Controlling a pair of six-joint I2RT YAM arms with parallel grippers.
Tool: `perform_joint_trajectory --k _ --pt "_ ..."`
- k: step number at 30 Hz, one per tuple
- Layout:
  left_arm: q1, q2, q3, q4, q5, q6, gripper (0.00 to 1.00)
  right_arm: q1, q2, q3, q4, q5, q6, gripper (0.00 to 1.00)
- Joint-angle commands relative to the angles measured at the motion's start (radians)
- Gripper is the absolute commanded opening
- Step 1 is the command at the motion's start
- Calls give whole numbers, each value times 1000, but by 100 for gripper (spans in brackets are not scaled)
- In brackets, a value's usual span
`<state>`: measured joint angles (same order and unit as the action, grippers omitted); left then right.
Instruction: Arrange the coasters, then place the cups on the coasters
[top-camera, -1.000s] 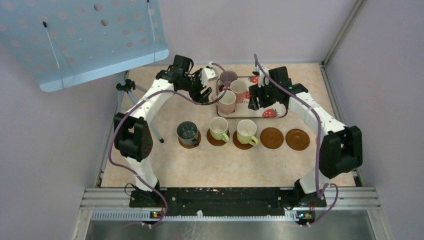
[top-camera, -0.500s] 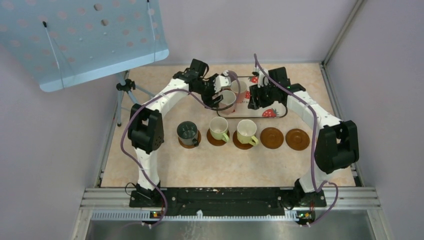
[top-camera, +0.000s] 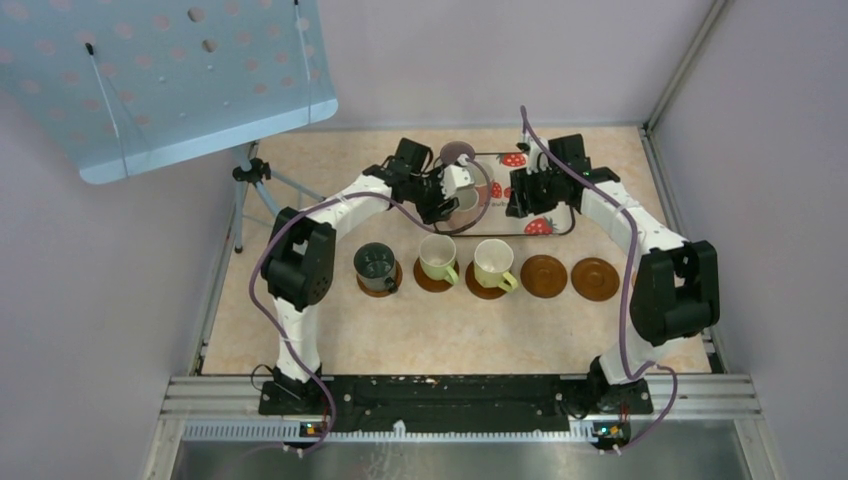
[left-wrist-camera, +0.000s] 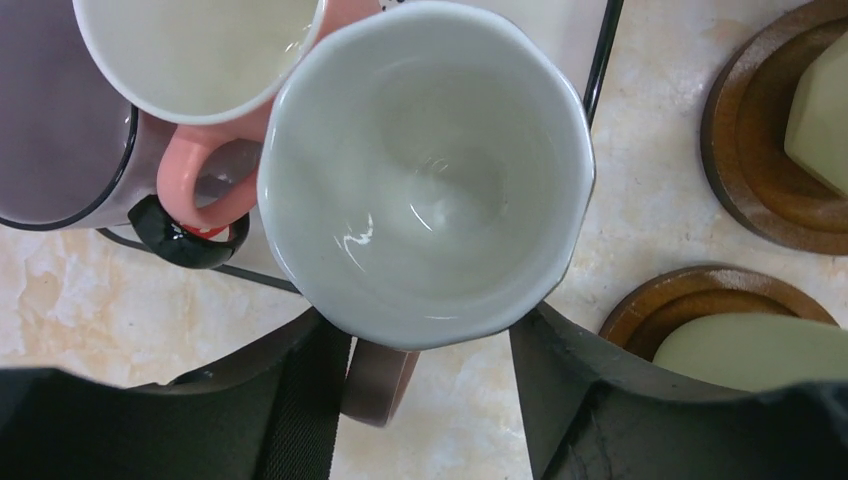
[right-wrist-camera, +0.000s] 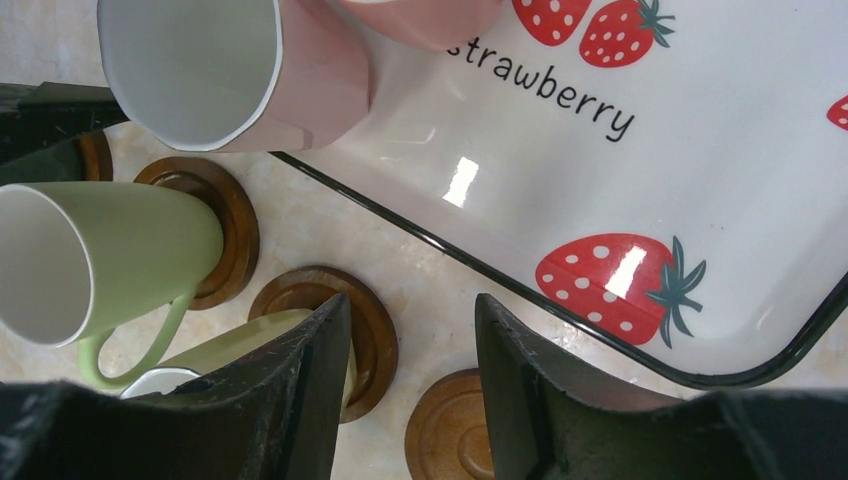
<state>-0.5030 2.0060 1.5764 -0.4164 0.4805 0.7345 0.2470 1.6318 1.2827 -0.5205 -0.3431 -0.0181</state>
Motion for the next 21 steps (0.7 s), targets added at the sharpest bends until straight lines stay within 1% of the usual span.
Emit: perform_joint_trajectory --k 1,4,6,15,21 --pt "-22 -24 -30 136 -25 -96 60 -20 7 -15 19 -9 -13 48" --pt "-42 -21 -38 175 -45 -147 54 -25 11 -19 23 -5 -16 48" --pt "-56 -14 -38 193 -59 -176 51 -27 15 -17 25 -2 -17 48" --pt "-117 29 -36 244 -89 -296 49 -44 11 -37 17 20 -20 48" --pt "-136 66 -3 259 -62 -377 49 -79 6 -66 19 25 3 48"
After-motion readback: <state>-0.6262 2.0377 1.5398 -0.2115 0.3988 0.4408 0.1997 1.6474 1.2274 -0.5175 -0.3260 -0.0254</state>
